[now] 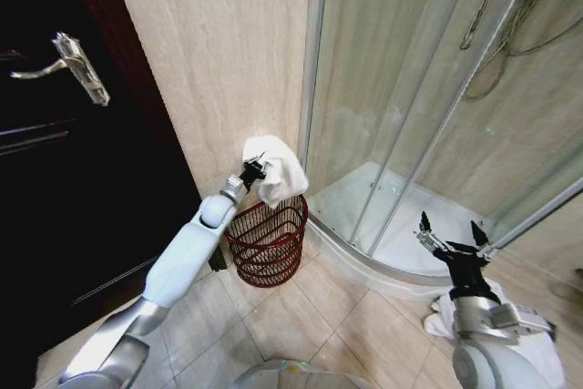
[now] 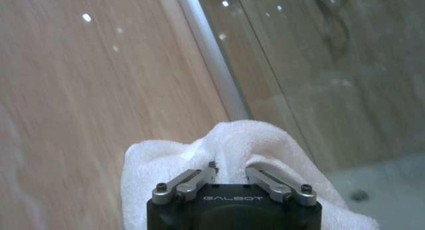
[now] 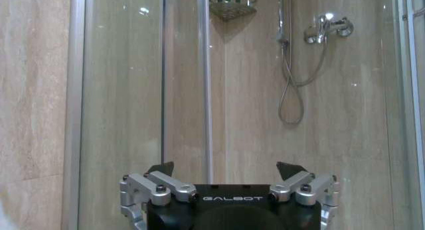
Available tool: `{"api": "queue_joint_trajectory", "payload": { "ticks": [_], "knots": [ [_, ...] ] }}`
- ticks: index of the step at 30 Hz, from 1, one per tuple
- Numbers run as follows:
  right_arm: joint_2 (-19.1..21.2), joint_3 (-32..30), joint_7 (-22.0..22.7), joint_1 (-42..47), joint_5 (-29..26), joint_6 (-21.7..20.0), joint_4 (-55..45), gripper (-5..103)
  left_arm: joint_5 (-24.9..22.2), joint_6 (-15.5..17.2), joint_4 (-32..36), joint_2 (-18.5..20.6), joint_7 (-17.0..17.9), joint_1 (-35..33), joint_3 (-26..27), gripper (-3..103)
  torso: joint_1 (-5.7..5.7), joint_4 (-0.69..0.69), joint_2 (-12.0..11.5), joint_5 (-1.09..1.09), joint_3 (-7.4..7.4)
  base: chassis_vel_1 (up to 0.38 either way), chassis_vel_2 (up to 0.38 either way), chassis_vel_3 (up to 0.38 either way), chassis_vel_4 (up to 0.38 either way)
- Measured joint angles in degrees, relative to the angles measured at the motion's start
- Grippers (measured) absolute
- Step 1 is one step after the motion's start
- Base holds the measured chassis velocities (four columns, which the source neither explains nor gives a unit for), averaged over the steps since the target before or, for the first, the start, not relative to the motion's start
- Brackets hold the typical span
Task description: Discard the used towel into the hamper.
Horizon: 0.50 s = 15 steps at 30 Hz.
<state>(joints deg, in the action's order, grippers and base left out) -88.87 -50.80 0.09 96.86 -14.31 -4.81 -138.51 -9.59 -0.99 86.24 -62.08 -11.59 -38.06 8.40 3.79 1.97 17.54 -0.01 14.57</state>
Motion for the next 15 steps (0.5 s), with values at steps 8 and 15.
{"api": "queue_joint_trajectory", "payload": {
  "ticks": [8,15],
  "knots": [
    [0.4,-0.4,0.3,0.6,-0.9,0.2,-0.4,100,4.4,-1.8,-6.0,-1.8,-1.0,-0.8,-1.7,5,0.00,-0.03,0.0,0.00,0.01,0.000,0.000,0.000,0.000],
    [0.5,-1.5,0.5,1.3,-2.0,0.8,-0.8,100,8.8,-1.6,-8.7,-1.8,-4.3,-0.3,-1.6,5,0.00,-0.02,0.0,0.00,0.01,0.000,0.000,0.000,0.000]
  ]
}}
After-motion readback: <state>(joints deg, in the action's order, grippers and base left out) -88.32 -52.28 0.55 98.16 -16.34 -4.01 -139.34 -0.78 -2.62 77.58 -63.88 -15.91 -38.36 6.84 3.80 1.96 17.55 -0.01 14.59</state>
